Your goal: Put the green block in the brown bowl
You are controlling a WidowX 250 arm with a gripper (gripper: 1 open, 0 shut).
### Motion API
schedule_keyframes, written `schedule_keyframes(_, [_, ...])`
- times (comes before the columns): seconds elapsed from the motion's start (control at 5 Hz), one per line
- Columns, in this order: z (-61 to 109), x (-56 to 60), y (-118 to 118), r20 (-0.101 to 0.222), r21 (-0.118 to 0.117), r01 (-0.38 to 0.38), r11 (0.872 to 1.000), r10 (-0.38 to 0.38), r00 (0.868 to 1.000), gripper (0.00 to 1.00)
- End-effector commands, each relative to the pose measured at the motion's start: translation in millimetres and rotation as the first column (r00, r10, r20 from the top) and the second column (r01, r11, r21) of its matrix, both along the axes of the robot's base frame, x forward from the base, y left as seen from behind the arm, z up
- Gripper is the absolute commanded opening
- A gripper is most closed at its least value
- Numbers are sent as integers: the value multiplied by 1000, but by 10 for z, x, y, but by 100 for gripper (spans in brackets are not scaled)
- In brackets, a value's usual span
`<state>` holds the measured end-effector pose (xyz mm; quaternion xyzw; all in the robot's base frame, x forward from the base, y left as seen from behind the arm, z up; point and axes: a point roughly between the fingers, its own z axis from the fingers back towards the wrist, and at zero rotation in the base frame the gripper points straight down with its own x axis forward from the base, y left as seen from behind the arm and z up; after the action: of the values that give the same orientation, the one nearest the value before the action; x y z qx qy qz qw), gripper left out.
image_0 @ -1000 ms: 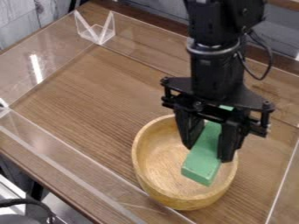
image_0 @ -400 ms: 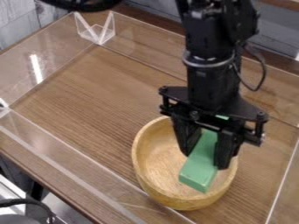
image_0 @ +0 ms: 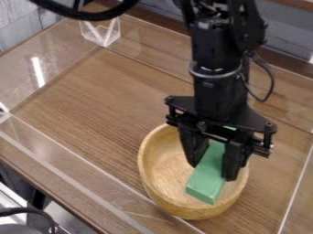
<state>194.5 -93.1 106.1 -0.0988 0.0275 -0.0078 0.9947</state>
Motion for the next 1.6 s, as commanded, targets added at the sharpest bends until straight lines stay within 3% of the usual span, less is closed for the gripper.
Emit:
schedule_keyframes(0.0, [49,38,13,25,-13,-1,1000,2,1000,0])
schedule_keyframes(1.4, [-2,54,74,15,-22,-7,1000,7,1000,0])
